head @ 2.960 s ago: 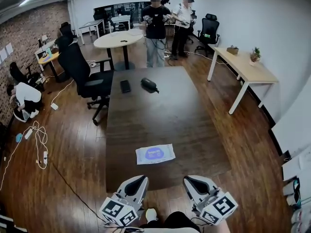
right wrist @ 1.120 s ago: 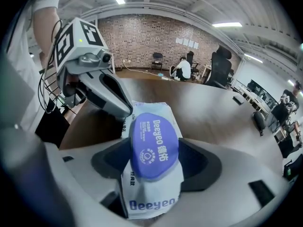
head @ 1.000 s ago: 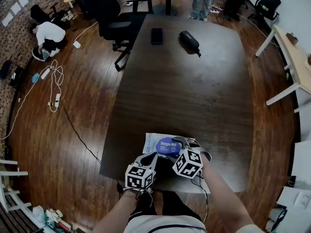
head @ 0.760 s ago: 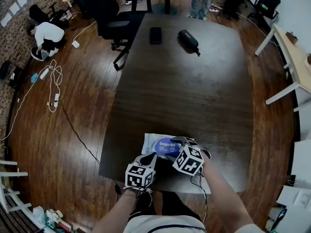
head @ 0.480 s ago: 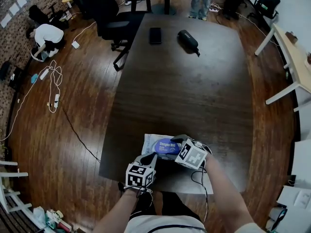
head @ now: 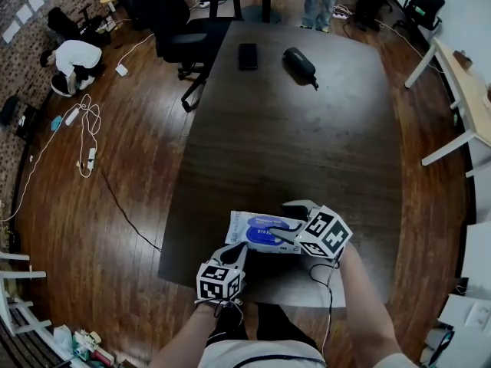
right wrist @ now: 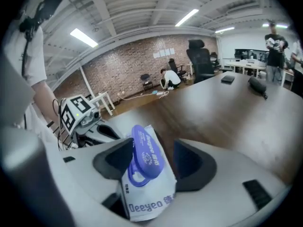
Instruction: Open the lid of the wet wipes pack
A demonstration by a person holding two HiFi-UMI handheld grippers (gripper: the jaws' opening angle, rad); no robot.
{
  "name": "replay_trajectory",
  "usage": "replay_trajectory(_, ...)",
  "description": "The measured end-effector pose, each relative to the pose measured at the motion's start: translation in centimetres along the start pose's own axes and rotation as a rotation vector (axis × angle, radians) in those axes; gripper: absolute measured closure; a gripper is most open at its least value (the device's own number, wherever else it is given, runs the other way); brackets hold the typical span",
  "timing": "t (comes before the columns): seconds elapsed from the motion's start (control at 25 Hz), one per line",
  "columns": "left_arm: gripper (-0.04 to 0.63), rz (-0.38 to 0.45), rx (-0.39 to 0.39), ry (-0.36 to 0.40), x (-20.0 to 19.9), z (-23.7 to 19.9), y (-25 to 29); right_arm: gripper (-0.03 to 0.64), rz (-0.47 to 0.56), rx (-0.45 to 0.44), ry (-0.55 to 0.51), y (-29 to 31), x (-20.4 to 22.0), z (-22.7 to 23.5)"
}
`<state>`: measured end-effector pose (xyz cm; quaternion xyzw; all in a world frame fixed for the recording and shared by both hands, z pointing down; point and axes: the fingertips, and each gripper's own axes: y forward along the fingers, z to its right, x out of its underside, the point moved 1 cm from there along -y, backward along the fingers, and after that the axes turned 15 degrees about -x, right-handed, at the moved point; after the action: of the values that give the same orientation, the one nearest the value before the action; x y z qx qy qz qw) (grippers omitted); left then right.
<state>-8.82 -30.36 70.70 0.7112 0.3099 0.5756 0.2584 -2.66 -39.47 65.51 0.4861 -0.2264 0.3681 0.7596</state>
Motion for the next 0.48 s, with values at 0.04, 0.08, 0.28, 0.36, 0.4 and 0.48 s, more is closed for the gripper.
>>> replay_trajectory(0.04, 0.594, 0.007, -0.003, -0.006, -0.2, -0.1, -0.2, 0.341, 0.048, 0.032, 0.015, -0.8, -0.6, 0.9)
replay_trajectory(0.08, 0.594, 0.016, -0.004, -0.011, -0.3, -0.1, -0.4, 0.341, 0.091, 0.064, 0.034, -1.4, -1.0, 1.9)
replay_trajectory(0.28, 0.594, 0.069, 0.014, -0.029, -1.6, 0.1, -2.0, 0.341, 0.237, 0.222, 0.137, -3.1, -1.4, 6.3)
replay_trajectory(0.36, 0.594, 0.104, 0.02, -0.042, -2.6, 0.0, -2.8, 0.341, 0.243, 0.284, 0.166, -3.0, -0.8, 7.6)
replay_trajectory(0.4, 0.594, 0.122, 0.025, -0.046, -3.0, 0.0, -3.2, 0.341, 0.237, 0.31, 0.177, -2.8, -0.4, 8.1)
replay_trajectory(0.48, 0.594, 0.152, 0.034, -0.048, -3.9, 0.0, -3.9, 0.341, 0.233, 0.339, 0.197, -2.5, 0.3, 8.7)
